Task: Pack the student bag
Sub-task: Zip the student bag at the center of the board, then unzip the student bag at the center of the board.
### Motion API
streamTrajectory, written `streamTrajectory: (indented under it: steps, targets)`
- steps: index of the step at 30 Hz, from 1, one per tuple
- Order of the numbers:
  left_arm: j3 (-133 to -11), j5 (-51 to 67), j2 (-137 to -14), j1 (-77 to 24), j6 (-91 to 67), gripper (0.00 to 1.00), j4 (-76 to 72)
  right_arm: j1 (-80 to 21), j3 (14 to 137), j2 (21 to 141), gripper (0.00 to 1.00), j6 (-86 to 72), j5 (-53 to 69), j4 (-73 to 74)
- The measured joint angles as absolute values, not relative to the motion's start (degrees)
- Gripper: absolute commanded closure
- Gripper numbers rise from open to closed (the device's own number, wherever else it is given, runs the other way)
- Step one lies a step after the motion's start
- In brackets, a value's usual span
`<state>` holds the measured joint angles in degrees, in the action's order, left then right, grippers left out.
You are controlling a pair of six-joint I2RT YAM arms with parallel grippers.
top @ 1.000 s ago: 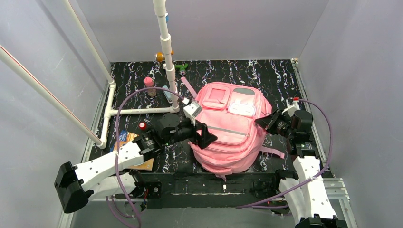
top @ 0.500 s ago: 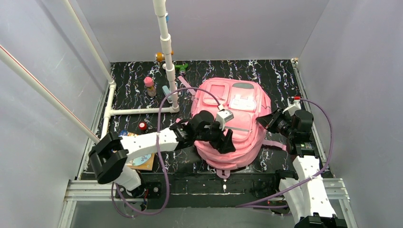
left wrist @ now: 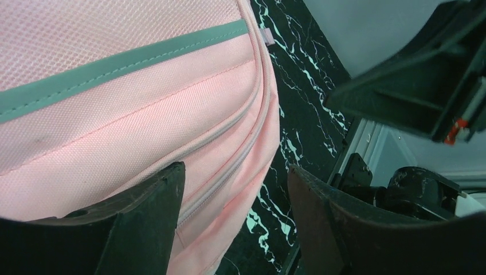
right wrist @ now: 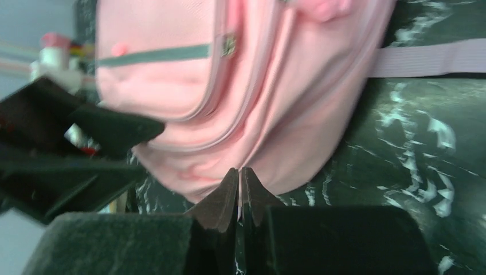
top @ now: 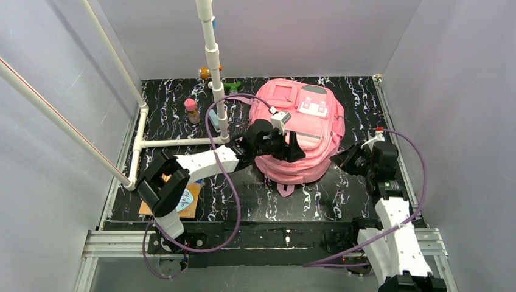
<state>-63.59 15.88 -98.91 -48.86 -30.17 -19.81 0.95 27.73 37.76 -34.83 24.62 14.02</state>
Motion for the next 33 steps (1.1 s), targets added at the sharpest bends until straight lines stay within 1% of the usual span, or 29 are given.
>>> streamTrajectory:
  steps: [3, 4, 5, 8, 13, 15, 17, 18, 19, 20, 23, 24, 28, 33]
  targets:
    - [-61.2, 16.0, -97.6, -48.9, -30.5, 0.29, -20.9, 1.0, 34.6, 43.1, 0.52, -34.1, 15.1, 21.8]
    - [-60.6, 16.1, -97.0, -48.9, -30.7, 0.28, -21.0, 1.0, 37.1, 45.6, 0.45, -33.3, 12.3, 23.0]
    - [-59.9, 16.4, -96.3, -48.9, -30.7, 0.27, -21.1, 1.0, 38.7, 47.5, 0.41, -32.6, 10.2, 23.3]
    - [-58.5, 17.3, -94.5, -48.9, -31.1, 0.25, -20.9, 1.0, 44.4, 55.9, 0.33, -27.7, 5.4, 23.9]
    - [-58.2, 18.9, -92.1, -48.7, -31.4, 0.21, -18.3, 0.6, 53.1, 70.5, 0.26, -14.4, 7.1, 25.2]
    - [-58.1, 19.6, -91.0, -48.6, -31.5, 0.21, -16.3, 0.5, 55.6, 73.6, 0.27, -8.9, 8.0, 25.7]
    - [-57.9, 20.1, -90.1, -48.5, -31.5, 0.21, -15.0, 0.3, 57.0, 74.7, 0.34, -2.8, 9.2, 25.8]
    - [-57.5, 20.2, -89.4, -48.5, -31.5, 0.21, -14.5, 0.3, 57.6, 74.8, 0.42, 0.3, 9.7, 26.0]
    - [-57.1, 20.2, -88.8, -48.4, -31.5, 0.2, -13.9, 0.3, 58.3, 74.9, 0.47, 3.4, 10.3, 26.4]
    - [-56.5, 20.2, -87.7, -48.1, -31.5, 0.2, -13.0, 0.3, 59.1, 75.1, 0.5, 6.3, 10.7, 26.9]
    - [-54.8, 20.2, -85.1, -47.4, -31.1, 0.2, -11.6, 0.3, 61.0, 76.3, 0.53, 13.1, 12.1, 27.0]
    - [-54.5, 20.2, -84.3, -47.2, -30.9, 0.2, -11.1, 0.3, 61.3, 77.0, 0.56, 15.1, 13.0, 27.0]
    - [-53.9, 20.3, -82.2, -46.7, -29.8, 0.2, -9.1, 0.4, 61.3, 80.4, 0.57, 21.6, 18.4, 27.0]
    - [-52.9, 21.3, -81.1, -46.6, -29.6, 0.2, -8.2, 0.6, 60.6, 82.6, 0.55, 25.9, 22.9, 27.1]
